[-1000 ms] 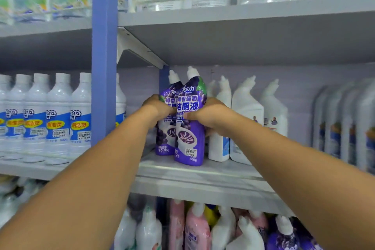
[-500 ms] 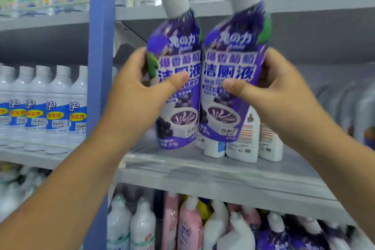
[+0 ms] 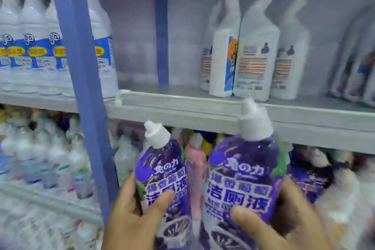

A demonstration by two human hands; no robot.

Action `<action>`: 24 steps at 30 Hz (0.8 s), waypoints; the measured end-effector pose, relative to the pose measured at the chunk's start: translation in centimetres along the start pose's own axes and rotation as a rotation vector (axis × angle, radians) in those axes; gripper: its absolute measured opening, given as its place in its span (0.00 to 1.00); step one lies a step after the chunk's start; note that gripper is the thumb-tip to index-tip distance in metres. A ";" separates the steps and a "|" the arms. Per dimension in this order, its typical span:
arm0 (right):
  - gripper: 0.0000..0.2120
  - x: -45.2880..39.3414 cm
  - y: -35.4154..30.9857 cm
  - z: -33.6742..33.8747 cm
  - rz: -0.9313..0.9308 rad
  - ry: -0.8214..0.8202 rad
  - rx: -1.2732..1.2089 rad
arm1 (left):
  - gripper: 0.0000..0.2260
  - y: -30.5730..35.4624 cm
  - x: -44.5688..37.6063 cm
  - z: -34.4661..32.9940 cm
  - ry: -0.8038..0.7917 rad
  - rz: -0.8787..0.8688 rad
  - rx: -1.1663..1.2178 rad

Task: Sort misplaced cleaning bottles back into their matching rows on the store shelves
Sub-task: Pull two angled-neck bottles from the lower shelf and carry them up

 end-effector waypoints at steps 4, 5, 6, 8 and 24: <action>0.36 2.9 8.4 -3.2 -0.233 -0.079 0.076 | 0.26 -5.1 -2.5 -0.3 -0.018 0.028 -0.170; 0.35 3.2 10.0 -3.9 -0.257 -0.067 0.107 | 0.26 -5.9 -3.0 -0.4 -0.006 0.032 -0.178; 0.34 3.2 10.7 -4.5 -0.286 -0.046 0.147 | 0.25 -6.3 -3.3 -0.5 0.019 0.043 -0.190; 0.31 3.6 12.2 -5.5 -0.317 -0.007 0.146 | 0.23 -7.4 -4.1 -0.7 0.063 0.035 -0.184; 0.33 0.9 15.1 -8.4 -0.305 -0.206 0.464 | 0.32 -12.8 -6.1 -2.2 0.033 -0.152 -0.337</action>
Point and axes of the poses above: each hand's wrist, its own x-axis away from the middle knuckle, its own z-axis out of the back of the hand, y = z × x, the point moved 2 cm from there along -x, towards the middle knuckle, and after that the axes turned 15 degrees about z, right-handed, at the moved point
